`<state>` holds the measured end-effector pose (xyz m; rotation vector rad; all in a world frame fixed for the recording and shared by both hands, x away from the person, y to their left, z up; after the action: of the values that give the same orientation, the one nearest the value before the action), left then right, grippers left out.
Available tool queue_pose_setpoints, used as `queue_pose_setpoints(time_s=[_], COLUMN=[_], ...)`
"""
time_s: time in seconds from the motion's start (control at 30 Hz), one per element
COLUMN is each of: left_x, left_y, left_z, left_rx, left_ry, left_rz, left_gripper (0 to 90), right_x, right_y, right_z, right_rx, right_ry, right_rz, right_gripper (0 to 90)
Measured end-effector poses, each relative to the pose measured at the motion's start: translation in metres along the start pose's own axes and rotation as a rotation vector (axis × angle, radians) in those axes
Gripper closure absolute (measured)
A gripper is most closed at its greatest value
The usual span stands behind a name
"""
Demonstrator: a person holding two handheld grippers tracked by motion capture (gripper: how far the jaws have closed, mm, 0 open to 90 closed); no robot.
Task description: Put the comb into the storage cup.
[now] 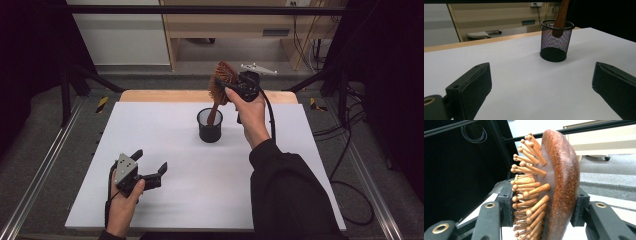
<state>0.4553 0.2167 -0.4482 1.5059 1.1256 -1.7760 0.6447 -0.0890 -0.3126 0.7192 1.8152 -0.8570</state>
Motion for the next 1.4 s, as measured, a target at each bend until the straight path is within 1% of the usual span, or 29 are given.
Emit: queue_pose_setpoints(time_s=[0.37,0.63,0.77,0.87,1.03,1.4], left_x=[0.000,0.000,0.000,0.000,0.000,0.000], left_y=[0.000,0.000,0.000,0.000,0.000,0.000], left_z=[0.000,-0.001,-0.001,-0.001,-0.002,-0.002], left_rx=[0.000,-0.001,-0.001,-0.001,0.000,0.003], left_ry=[-0.002,-0.006,-0.007,-0.008,-0.004,-0.004], left_rz=[0.003,0.004,0.003,0.004,0.000,0.000], left_gripper=[2.3,2.3,2.3,2.3,2.3,2.2], right_x=[0.003,0.007,0.010,0.014,0.020,0.026], right_y=[0.003,0.007,0.007,0.008,0.011,0.018], right_z=[-0.002,-0.003,-0.003,-0.003,0.000,0.000], right_rx=[-0.003,-0.002,-0.009,0.002,0.006,0.003], right_ry=[-0.006,-0.020,-0.003,-0.014,-0.011,-0.009], right_rz=[-0.011,-0.023,-0.021,-0.029,-0.045,-0.054], right_gripper=[49.5,49.5,49.5,49.5,49.4,49.1])
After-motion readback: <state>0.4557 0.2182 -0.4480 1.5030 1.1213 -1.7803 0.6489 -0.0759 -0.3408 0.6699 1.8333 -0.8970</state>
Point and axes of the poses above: each handheld gripper's, and its own axes: y roughly forward along the jaws, x roughly out of its underside, z roughly to its right, the point moved 3 cm from there along y, roughly forward along the jaws, and after that the axes turned 1 degree about x, right-handed, at the moved point
